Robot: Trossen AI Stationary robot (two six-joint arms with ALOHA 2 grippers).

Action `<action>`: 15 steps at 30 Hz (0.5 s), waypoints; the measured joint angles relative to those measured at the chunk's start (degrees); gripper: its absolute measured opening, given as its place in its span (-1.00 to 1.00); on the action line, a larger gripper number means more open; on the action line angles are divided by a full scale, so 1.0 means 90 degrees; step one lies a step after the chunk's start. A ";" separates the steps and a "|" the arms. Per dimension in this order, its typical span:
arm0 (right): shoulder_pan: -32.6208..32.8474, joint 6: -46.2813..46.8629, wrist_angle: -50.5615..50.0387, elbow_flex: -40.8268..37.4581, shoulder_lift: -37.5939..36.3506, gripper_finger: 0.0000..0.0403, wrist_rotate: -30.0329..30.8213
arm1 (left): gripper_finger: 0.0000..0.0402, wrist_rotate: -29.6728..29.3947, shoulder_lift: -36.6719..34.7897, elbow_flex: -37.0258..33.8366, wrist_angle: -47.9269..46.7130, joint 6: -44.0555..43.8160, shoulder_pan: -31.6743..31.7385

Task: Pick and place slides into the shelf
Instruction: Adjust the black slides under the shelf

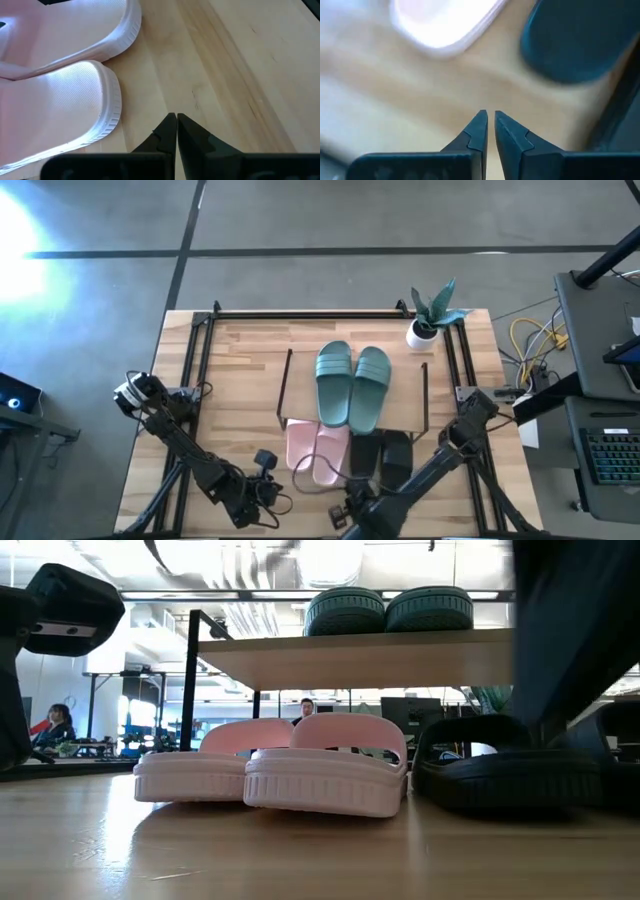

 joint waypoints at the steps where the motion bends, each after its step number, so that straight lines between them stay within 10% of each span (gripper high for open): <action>1: 0.0076 -0.0010 -0.0017 0.0136 -0.0004 -0.87 -0.0102 | -1.00 0.0000 0.0000 0.0000 0.0000 -0.0003 0.0000; 15: 0.1343 0.2496 -0.1489 0.0176 -0.0001 -0.87 -0.1688 | -1.00 0.0000 0.0000 0.0000 0.0048 -0.0009 0.0000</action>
